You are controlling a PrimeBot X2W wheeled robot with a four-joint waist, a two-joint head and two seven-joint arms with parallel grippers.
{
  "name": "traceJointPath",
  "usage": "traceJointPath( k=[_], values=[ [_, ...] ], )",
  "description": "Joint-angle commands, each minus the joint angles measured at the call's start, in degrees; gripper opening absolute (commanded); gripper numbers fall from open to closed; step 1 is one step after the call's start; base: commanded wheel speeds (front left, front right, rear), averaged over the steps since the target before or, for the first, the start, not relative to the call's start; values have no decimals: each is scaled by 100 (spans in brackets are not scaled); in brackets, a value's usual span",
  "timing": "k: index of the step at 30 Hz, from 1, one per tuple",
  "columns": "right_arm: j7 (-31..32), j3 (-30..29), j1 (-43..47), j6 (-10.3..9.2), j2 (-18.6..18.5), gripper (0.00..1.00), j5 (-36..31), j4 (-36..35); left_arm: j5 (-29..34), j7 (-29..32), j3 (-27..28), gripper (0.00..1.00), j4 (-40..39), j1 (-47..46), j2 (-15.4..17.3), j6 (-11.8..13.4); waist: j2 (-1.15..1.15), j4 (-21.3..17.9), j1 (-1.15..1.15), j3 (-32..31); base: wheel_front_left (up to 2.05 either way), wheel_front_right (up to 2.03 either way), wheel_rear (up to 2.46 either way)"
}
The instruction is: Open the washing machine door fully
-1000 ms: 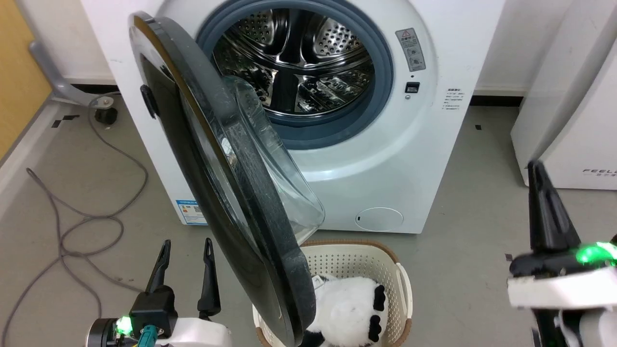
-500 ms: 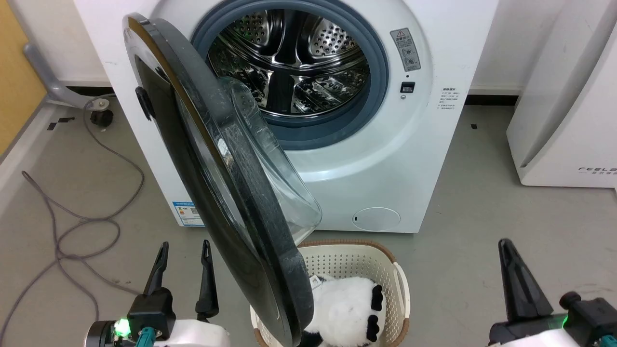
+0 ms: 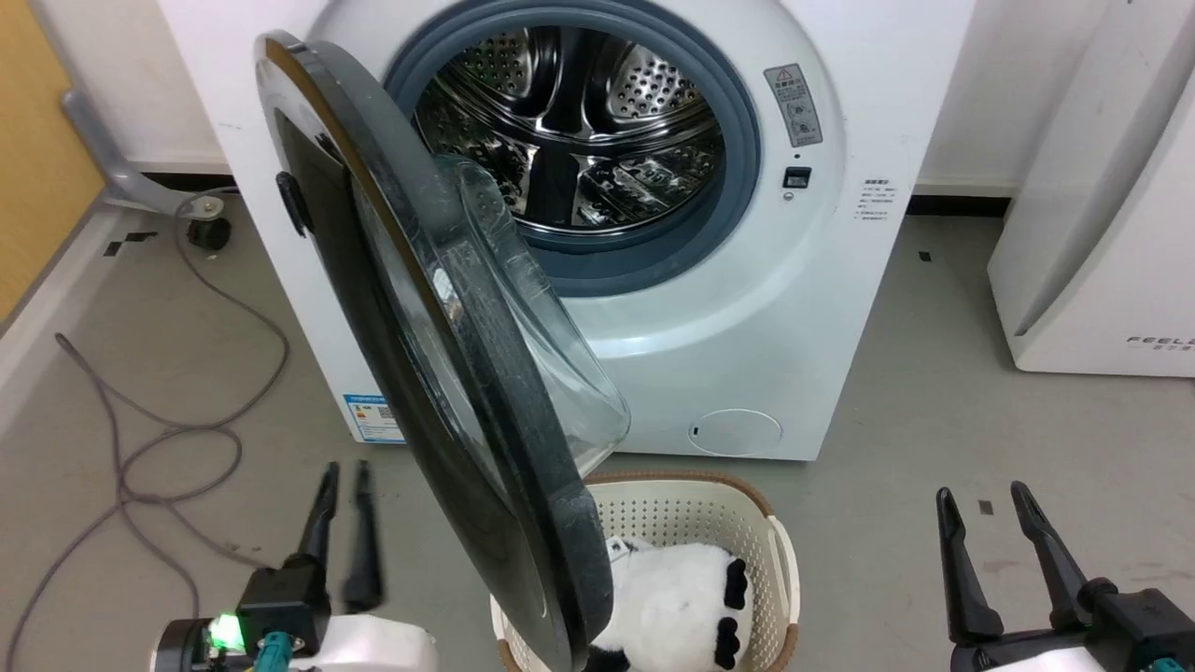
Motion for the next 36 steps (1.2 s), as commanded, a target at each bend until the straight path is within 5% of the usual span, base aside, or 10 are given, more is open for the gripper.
traceJointPath(
  k=[1,10,19,36],
  values=[
    [-26,-12,90,5,36,100,-96,0,45,-30,49,0,-71,-53,13,5,0,24,0,-10,0,0,0],
    [-26,-62,121,5,41,100,-123,-102,197,-30,50,0,-1234,-480,58,-57,0,89,0,-41,0,0,0],
    [-26,-59,153,5,42,100,-166,-204,207,-30,-744,0,-2550,-794,37,-383,0,111,0,-46,0,0,0],
    [-26,-54,179,5,42,100,-220,-302,352,-30,-2798,0,-2484,-677,61,-980,0,124,0,-63,0,0,0]
  ],
)
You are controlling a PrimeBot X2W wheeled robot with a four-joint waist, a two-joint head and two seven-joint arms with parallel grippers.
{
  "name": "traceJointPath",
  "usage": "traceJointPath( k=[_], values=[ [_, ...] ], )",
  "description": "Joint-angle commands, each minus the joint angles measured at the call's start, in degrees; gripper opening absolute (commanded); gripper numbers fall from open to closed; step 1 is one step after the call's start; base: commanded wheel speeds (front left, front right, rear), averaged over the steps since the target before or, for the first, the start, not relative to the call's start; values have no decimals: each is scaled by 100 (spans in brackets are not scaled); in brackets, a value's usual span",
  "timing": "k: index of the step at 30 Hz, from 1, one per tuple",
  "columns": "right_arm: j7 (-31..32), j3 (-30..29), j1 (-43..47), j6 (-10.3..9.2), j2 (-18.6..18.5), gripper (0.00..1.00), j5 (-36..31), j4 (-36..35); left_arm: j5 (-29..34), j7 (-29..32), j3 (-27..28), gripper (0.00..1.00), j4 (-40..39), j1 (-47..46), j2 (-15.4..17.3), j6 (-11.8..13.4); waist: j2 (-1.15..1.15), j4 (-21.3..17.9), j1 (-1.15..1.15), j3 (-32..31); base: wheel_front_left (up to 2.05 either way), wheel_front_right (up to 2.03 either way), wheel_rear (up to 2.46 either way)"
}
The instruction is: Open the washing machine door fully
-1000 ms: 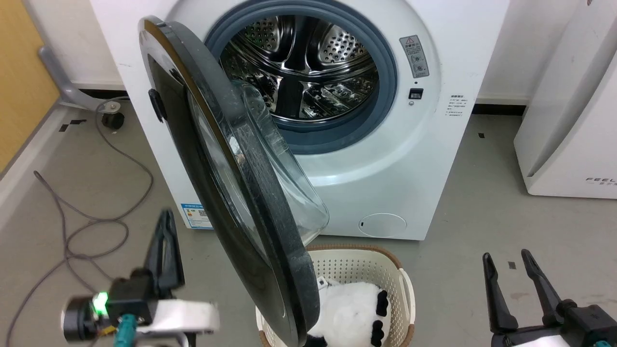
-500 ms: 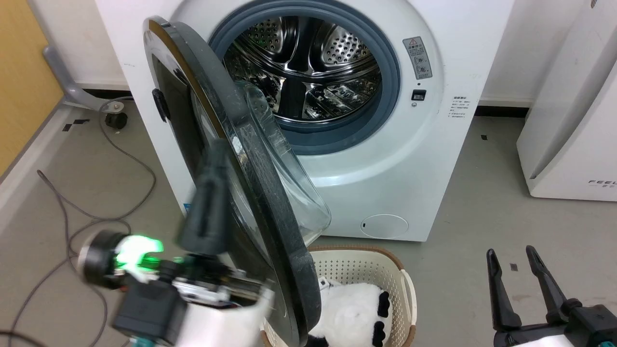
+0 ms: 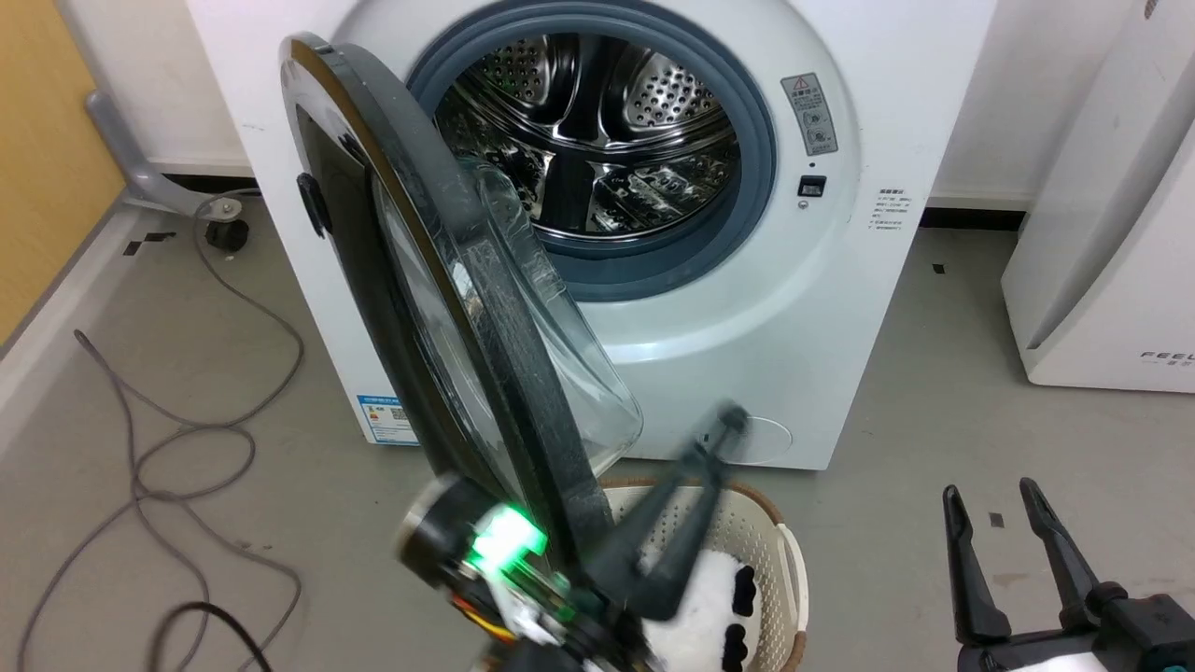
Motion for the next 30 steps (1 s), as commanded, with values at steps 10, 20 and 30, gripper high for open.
traceJointPath(
  k=[10,20,30],
  values=[
    [-26,-6,64,5,25,100,-47,-60,6,-24,-544,0,625,358,200,-103,0,70,0,57,0,0,0],
    [-26,17,7,5,25,100,-115,-41,-316,-24,-268,0,1671,476,184,24,0,84,0,176,0,0,0],
    [-26,-21,-14,5,25,100,-141,-22,-445,-24,180,0,2149,602,109,100,0,304,0,271,0,0,0]
  ],
)
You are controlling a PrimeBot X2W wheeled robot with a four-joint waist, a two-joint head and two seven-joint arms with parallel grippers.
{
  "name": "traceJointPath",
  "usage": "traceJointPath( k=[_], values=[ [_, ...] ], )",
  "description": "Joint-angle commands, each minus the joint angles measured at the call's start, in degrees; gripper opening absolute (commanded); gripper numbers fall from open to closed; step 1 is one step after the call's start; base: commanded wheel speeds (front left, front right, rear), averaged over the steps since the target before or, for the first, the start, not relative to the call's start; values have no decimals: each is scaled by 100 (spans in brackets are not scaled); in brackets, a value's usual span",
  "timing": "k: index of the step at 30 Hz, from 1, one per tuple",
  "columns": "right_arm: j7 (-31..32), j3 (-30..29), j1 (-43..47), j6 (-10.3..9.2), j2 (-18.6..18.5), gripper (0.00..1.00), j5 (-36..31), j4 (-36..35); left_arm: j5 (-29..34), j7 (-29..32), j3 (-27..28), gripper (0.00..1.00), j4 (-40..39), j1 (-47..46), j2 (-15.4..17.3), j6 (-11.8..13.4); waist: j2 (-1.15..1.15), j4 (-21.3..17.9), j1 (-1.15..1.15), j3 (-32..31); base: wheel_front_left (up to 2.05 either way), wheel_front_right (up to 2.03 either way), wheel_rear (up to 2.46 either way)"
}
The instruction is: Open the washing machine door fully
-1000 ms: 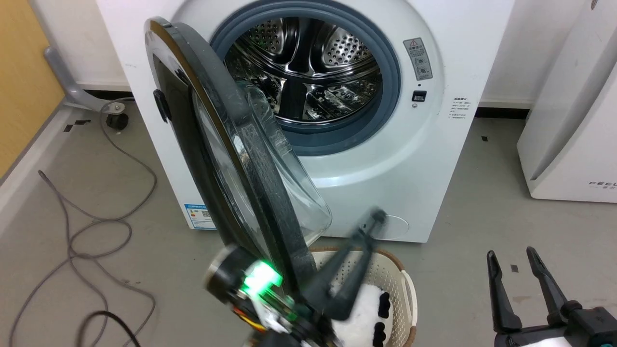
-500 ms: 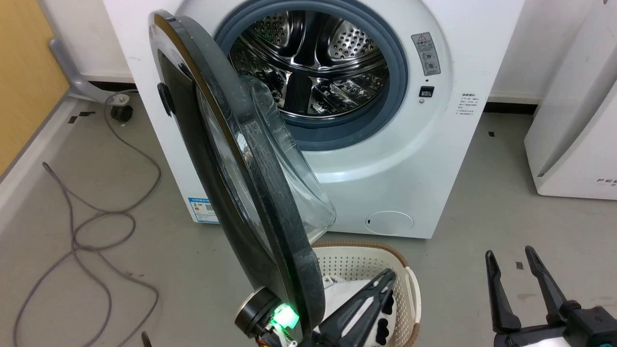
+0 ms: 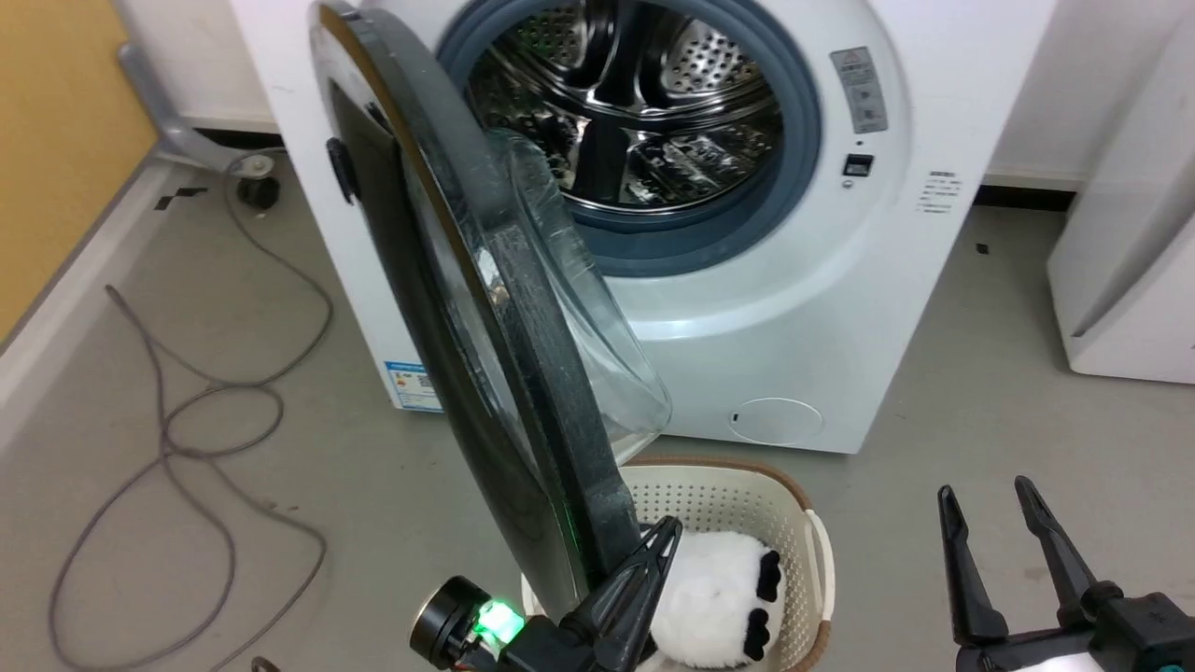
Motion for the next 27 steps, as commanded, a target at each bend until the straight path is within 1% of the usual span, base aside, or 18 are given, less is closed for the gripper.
traceJointPath(
  k=[1,6,12,20,27],
  values=[
    [-26,-8,-12,5,24,100,-37,1,-20,-24,79,0,38,81,-9,19,0,84,0,4,0,0,0],
    [-26,-6,-5,5,24,100,-35,-4,-14,-24,203,0,8,233,-36,26,0,325,0,-2,0,0,0],
    [-26,43,11,5,24,100,11,-10,102,-24,178,0,-174,454,-39,-17,0,659,0,15,0,0,0],
    [-26,62,32,5,24,100,69,-15,122,-24,361,0,-270,608,-49,79,0,1175,0,7,0,0,0],
    [-26,83,30,5,24,100,79,-16,162,-24,614,0,-350,589,20,121,0,1595,0,23,0,0,0]
  ],
)
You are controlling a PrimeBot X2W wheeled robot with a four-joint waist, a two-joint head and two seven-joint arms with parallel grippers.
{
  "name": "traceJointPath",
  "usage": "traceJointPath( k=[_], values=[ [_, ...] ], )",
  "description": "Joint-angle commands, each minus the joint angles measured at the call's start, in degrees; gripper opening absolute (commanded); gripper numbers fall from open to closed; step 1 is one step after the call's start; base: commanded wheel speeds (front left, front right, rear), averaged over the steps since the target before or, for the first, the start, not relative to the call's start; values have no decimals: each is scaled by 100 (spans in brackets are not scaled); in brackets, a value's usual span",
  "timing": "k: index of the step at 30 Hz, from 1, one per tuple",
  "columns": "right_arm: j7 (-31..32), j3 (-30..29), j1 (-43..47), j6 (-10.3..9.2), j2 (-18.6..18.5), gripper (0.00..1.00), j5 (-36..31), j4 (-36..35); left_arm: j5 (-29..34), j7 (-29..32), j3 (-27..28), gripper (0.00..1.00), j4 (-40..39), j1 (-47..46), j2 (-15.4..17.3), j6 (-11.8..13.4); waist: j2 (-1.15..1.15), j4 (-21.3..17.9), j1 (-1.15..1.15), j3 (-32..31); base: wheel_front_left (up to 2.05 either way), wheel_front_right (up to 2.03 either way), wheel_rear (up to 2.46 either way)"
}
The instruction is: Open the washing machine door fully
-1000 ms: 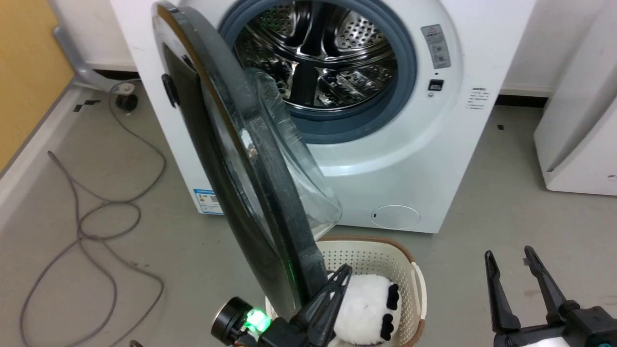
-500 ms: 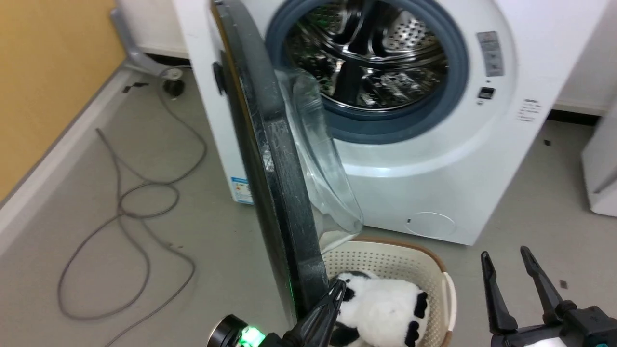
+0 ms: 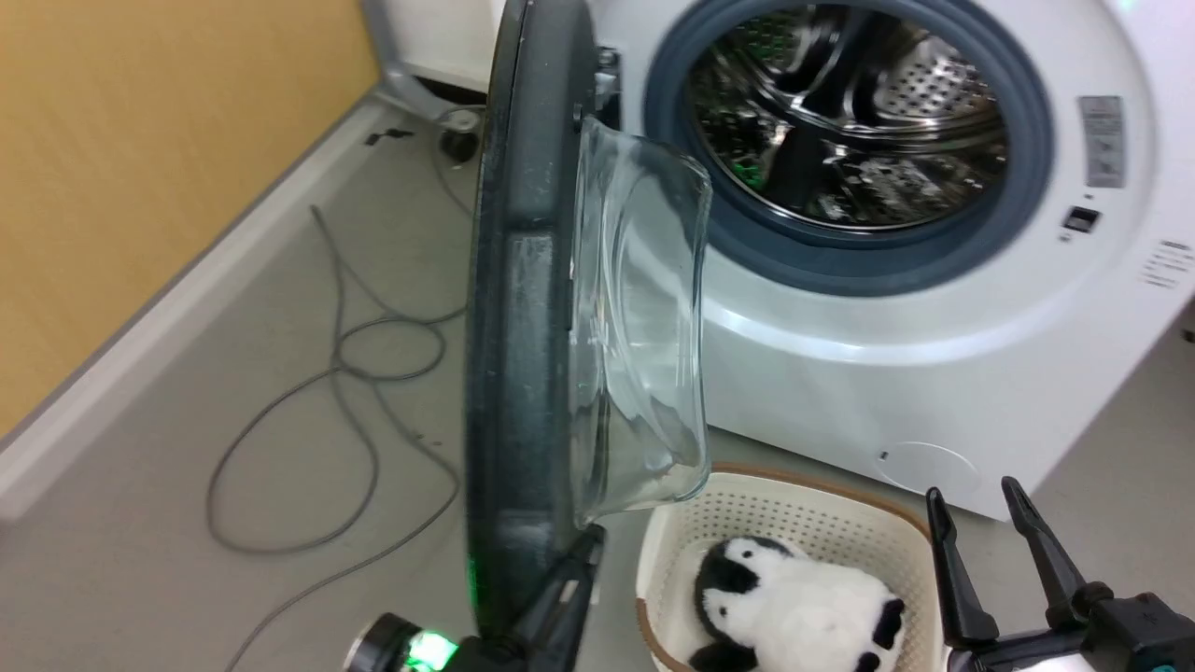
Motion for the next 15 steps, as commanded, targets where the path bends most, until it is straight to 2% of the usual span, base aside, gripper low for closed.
traceJointPath(
  k=[1,9,15],
  values=[
    [-26,8,27,5,19,100,24,-10,40,-6,85,0,-26,17,24,35,0,157,0,17,0,0,0],
    [-26,16,6,5,19,100,29,-1,-7,-6,519,0,-74,70,60,215,0,420,0,87,0,0,0],
    [-26,-10,-74,5,19,100,-50,-31,-88,-6,1164,0,68,-78,205,341,0,579,0,293,0,0,0]
  ],
)
